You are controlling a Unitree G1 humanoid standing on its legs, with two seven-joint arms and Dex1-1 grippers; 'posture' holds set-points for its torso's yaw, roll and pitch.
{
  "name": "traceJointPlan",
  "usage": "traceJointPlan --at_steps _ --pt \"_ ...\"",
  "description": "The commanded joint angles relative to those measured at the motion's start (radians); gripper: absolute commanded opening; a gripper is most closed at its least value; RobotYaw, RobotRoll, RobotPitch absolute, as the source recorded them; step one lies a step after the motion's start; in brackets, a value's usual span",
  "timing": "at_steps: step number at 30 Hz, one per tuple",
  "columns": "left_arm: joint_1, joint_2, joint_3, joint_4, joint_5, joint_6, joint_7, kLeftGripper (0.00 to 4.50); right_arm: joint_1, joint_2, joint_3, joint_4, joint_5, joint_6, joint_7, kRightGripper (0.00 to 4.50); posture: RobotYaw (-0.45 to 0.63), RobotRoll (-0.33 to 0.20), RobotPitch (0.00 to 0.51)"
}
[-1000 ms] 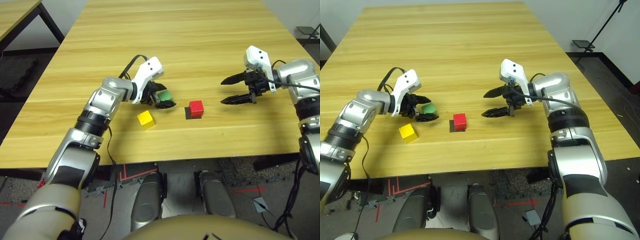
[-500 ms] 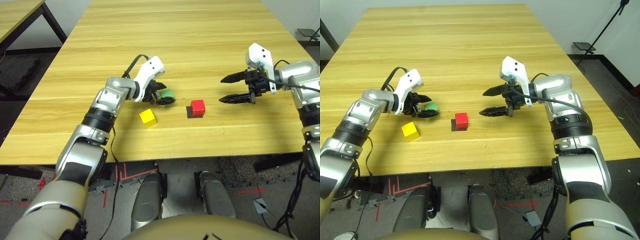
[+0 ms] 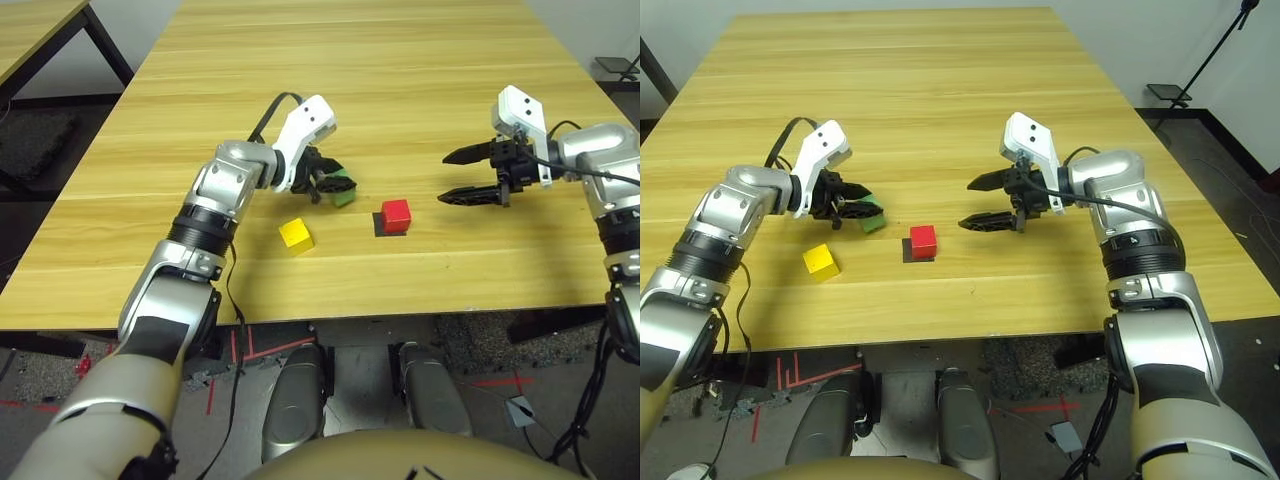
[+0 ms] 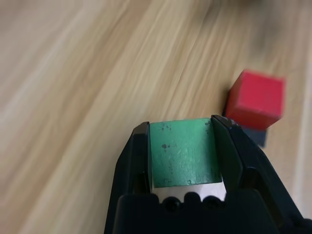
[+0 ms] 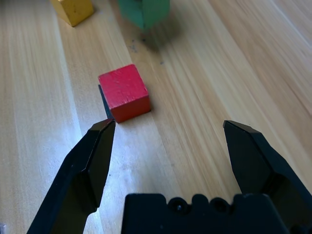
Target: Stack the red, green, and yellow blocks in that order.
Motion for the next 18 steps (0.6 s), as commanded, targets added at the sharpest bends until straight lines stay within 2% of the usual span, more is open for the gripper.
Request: traceJointPlan --at_steps 1,7,18 --pt "-0.036 -0.017 -0.039 -0.062 -0.009 0.046 -0.039 1.96 0.021 -0.010 -0.018 -0.024 0.024 0.007 -0.010 4.50 0.14 -0.052 0.100" --pt "-0.083 -0.061 -0.107 -0.144 -0.018 0.121 -0.090 1.96 0.058 -0.015 -0.024 -0.066 0.042 0.033 -0.039 4.50 0.12 -0.033 0.106" --pt "-0.130 -0.144 -0.178 -0.066 0.008 0.073 -0.122 1.96 0.160 -0.036 -0.051 -0.199 0.093 0.108 -0.096 4.50 0.05 -0.009 0.105"
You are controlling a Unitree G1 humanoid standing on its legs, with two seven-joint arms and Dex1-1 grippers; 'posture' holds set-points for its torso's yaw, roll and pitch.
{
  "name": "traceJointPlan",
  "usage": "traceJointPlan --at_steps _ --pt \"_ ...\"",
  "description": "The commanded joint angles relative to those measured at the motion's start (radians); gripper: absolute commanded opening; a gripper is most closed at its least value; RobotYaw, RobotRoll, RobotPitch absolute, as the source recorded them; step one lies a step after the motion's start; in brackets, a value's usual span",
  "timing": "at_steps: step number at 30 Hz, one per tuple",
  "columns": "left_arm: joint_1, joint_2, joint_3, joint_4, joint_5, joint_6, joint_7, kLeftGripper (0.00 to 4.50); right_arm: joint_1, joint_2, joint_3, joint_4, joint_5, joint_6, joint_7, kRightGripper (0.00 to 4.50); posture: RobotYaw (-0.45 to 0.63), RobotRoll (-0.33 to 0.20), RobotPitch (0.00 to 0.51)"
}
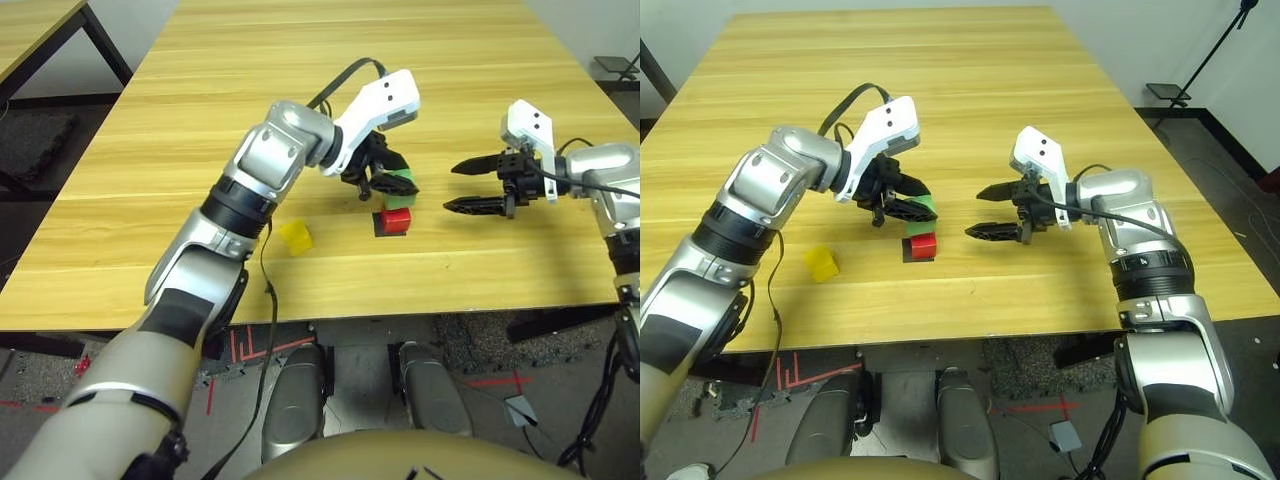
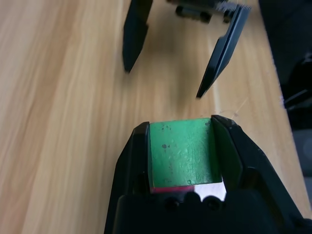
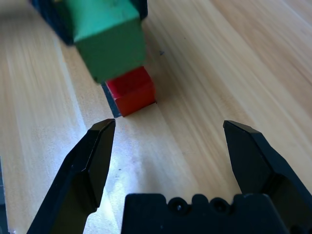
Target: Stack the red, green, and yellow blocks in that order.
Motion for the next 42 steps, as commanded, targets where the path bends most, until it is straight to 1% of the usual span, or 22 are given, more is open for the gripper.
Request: traceJointPlan --at_steps 1,9,17,27,40,42 --pt "-0.007 -0.005 -0.025 0.026 0.012 -0.027 -0.015 1.96 0.028 -0.019 -0.020 -0.051 0.021 0.028 -0.019 4.50 0.05 -0.008 0.106" --pt "0.014 0.000 -0.039 0.090 0.029 -0.096 -0.030 1.96 0.068 -0.038 -0.031 -0.112 0.049 0.066 -0.051 4.50 0.02 -0.006 0.103" --pt "0.007 -0.016 -0.030 0.157 0.051 -0.145 -0.028 1.96 0.079 -0.037 -0.029 -0.134 0.062 0.079 -0.068 4.50 0.02 -0.004 0.098" --pt "0.000 -0.036 -0.022 0.197 0.063 -0.169 -0.027 1.96 0.087 -0.040 -0.032 -0.139 0.067 0.079 -0.076 4.50 0.01 -0.003 0.093" --pt "0.009 -0.025 -0.013 0.211 0.070 -0.186 -0.024 1.96 0.087 -0.044 -0.022 -0.134 0.077 0.076 -0.081 4.50 0.02 -0.006 0.091" --pt "0.011 -0.026 -0.009 0.207 0.072 -0.178 -0.018 2.69 0.084 -0.042 -0.020 -0.131 0.077 0.074 -0.081 4.50 0.02 -0.007 0.091"
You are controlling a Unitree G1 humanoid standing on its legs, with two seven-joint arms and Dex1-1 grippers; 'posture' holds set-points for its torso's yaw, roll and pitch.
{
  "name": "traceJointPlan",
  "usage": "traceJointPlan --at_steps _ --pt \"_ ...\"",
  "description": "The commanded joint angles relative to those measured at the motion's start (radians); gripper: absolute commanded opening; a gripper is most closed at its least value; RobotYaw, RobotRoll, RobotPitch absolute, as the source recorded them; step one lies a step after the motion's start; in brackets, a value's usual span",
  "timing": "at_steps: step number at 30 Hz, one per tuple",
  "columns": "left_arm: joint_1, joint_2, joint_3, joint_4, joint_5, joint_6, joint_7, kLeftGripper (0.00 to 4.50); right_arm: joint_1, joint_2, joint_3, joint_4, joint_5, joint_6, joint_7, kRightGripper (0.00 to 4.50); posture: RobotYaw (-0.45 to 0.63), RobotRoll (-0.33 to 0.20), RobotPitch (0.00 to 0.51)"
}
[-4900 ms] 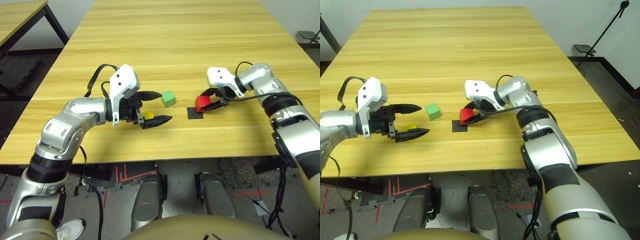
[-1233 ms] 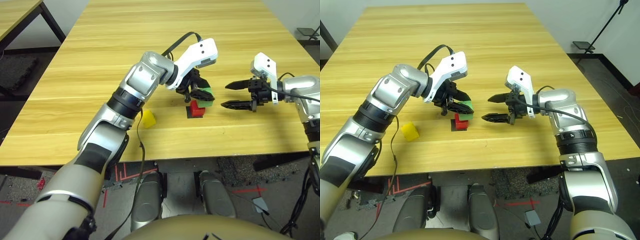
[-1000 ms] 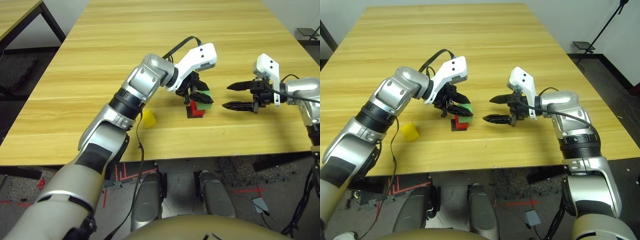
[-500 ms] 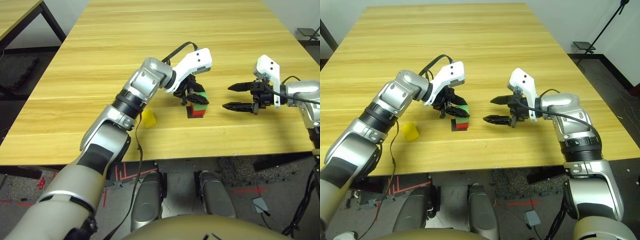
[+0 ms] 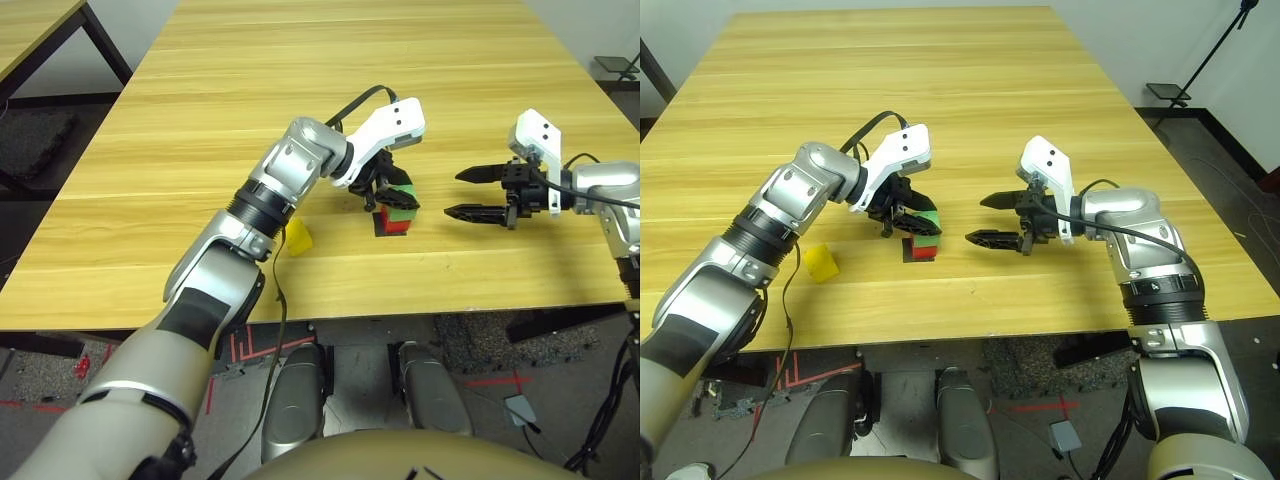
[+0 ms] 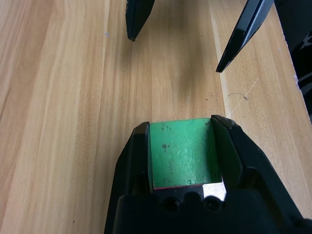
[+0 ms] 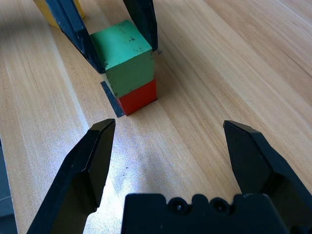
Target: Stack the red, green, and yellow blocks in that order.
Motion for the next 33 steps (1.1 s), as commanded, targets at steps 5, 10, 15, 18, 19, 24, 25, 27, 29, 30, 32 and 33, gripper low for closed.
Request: traceJointPlan --at_steps 5,10,15,18,19,24,25,27,29,30,32,33 --pt "0.019 0.013 0.026 -0.089 -0.017 0.085 0.008 4.30 -0.001 -0.009 0.001 0.002 0.004 -0.007 0.005 4.50 0.04 -0.009 0.088" --pt "0.089 0.119 0.095 -0.384 -0.092 0.349 0.037 4.48 0.000 -0.016 0.001 0.006 0.005 -0.010 0.015 4.50 0.08 -0.016 0.084" --pt "0.243 0.340 0.165 -0.735 -0.187 0.683 0.086 4.48 0.000 -0.025 -0.001 0.014 0.008 -0.011 0.027 4.50 0.12 -0.018 0.083" --pt "0.375 0.453 0.221 -0.858 -0.217 0.756 0.135 4.48 -0.005 -0.026 0.001 0.028 0.005 -0.016 0.030 4.50 0.13 -0.020 0.083" --pt "0.425 0.473 0.249 -0.886 -0.227 0.768 0.158 4.48 -0.007 -0.024 0.002 0.033 0.004 -0.018 0.031 4.50 0.14 -0.022 0.083" --pt "0.607 0.521 0.314 -0.925 -0.236 0.703 0.244 4.48 -0.033 -0.009 0.019 0.060 0.000 -0.023 0.042 4.50 0.17 -0.036 0.080" --pt "0.617 0.514 0.318 -0.912 -0.235 0.681 0.261 4.48 -0.042 -0.006 0.023 0.066 -0.002 -0.023 0.044 4.50 0.18 -0.038 0.080" --pt "0.626 0.511 0.312 -0.885 -0.229 0.631 0.287 4.48 -0.056 -0.001 0.029 0.078 -0.004 -0.028 0.049 4.50 0.18 -0.041 0.079" --pt "0.624 0.502 0.307 -0.853 -0.219 0.579 0.315 4.48 -0.067 0.004 0.034 0.084 -0.006 -0.030 0.052 4.50 0.18 -0.043 0.079" --pt "0.622 0.496 0.308 -0.841 -0.219 0.564 0.328 4.48 -0.070 0.006 0.035 0.086 -0.007 -0.030 0.052 4.50 0.18 -0.043 0.079" --pt "0.611 0.493 0.301 -0.826 -0.224 0.541 0.337 4.48 -0.069 0.007 0.037 0.081 -0.005 -0.025 0.054 4.50 0.18 -0.044 0.079" --pt "0.608 0.488 0.303 -0.821 -0.228 0.532 0.344 4.48 -0.067 0.006 0.037 0.078 -0.004 -0.022 0.055 4.50 0.18 -0.045 0.079"
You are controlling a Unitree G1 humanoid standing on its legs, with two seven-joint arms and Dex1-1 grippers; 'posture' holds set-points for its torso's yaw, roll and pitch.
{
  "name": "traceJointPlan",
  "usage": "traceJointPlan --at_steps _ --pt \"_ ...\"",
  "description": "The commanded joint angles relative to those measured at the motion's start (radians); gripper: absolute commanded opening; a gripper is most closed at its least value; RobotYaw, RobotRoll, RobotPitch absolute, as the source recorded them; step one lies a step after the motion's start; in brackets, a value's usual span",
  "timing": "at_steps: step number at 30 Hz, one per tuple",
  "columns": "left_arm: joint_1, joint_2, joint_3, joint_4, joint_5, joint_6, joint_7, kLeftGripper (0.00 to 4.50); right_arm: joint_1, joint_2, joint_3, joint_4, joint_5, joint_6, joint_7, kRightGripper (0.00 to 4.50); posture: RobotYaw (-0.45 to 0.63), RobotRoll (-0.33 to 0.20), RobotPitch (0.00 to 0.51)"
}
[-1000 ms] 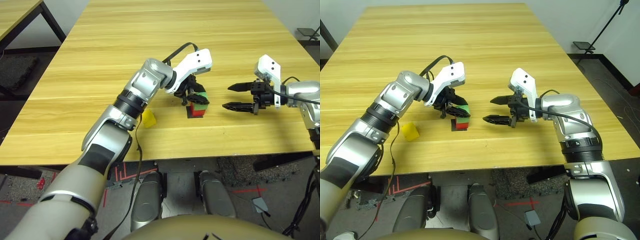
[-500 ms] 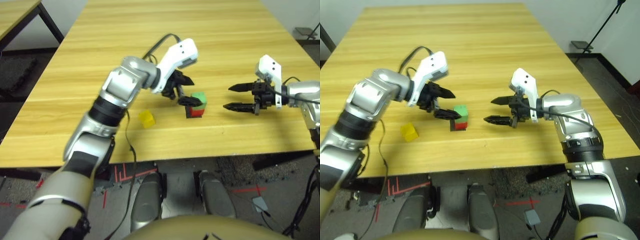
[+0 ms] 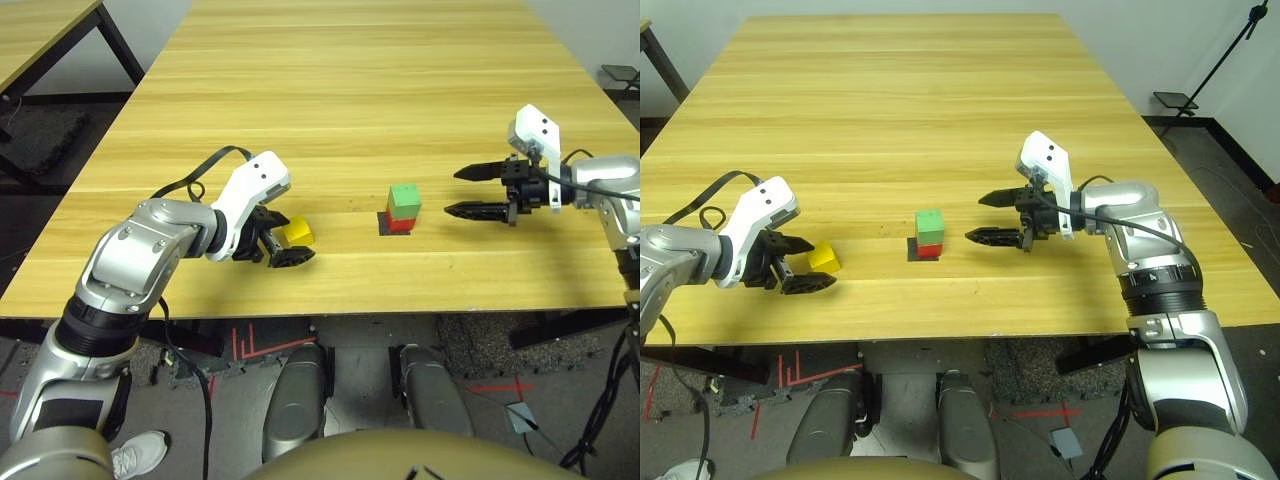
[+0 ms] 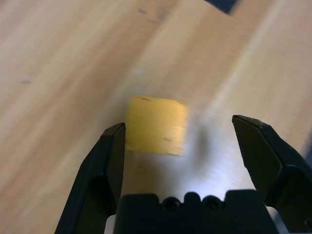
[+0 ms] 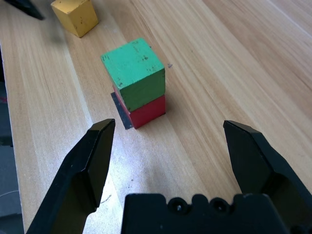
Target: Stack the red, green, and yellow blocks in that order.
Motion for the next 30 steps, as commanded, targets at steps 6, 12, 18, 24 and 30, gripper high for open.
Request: traceJointPlan --at_steps 6,12,18,24,30 --pt "-0.019 0.002 -0.035 0.051 -0.003 -0.092 0.013 4.48 0.016 -0.008 0.007 -0.022 0.001 0.017 0.009 4.50 0.17 -0.043 0.078" --pt "0.014 0.063 -0.123 0.057 0.008 -0.164 -0.053 4.48 0.019 -0.008 -0.004 -0.033 0.005 0.022 -0.007 4.50 0.17 -0.043 0.078" --pt "0.002 0.036 -0.161 0.128 0.037 -0.220 -0.044 4.48 0.029 -0.014 -0.014 -0.045 0.012 0.028 -0.012 4.50 0.14 -0.042 0.076" --pt "-0.037 -0.007 -0.165 0.199 0.071 -0.260 -0.020 3.54 0.034 -0.017 -0.019 -0.053 0.017 0.034 -0.018 4.50 0.13 -0.039 0.072" --pt "-0.144 0.027 -0.174 0.178 0.050 -0.226 -0.100 2.07 0.050 -0.027 -0.026 -0.070 0.023 0.041 -0.024 4.50 0.12 -0.033 0.072"
